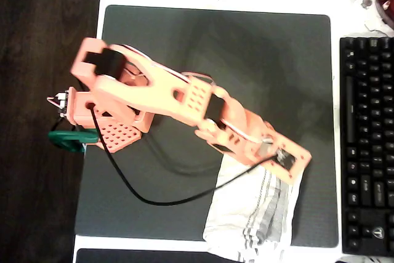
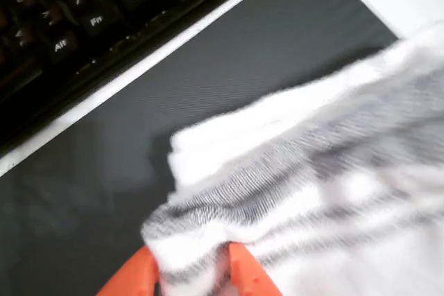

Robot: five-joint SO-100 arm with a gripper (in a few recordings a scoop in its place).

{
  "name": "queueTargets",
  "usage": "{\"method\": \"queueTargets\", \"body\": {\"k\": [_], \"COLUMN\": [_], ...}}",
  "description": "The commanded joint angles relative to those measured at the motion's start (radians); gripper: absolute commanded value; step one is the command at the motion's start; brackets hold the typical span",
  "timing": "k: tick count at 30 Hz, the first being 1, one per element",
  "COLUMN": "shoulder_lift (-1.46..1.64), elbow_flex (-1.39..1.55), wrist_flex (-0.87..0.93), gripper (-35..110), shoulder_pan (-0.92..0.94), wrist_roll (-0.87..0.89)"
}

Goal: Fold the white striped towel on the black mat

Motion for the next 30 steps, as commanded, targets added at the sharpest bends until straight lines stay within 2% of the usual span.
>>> {"method": "queueTargets", "body": {"k": [1, 7, 10, 15, 21, 26, 30], "shoulder_lift": [-0.080, -0.084, -0.011, 0.152, 0.273, 0.126, -0.103], "elbow_flex": [-0.054, -0.055, -0.048, -0.077, -0.077, -0.078, -0.218], "wrist_flex": [-0.064, -0.097, -0.032, 0.100, 0.124, 0.025, 0.026], "gripper": [12, 13, 14, 16, 16, 16, 16], "shoulder_pan": [-0.009, -0.021, -0.005, 0.078, 0.225, 0.316, 0.365], "wrist_roll": [0.003, 0.014, 0.014, 0.006, 0.003, -0.048, -0.064]}}
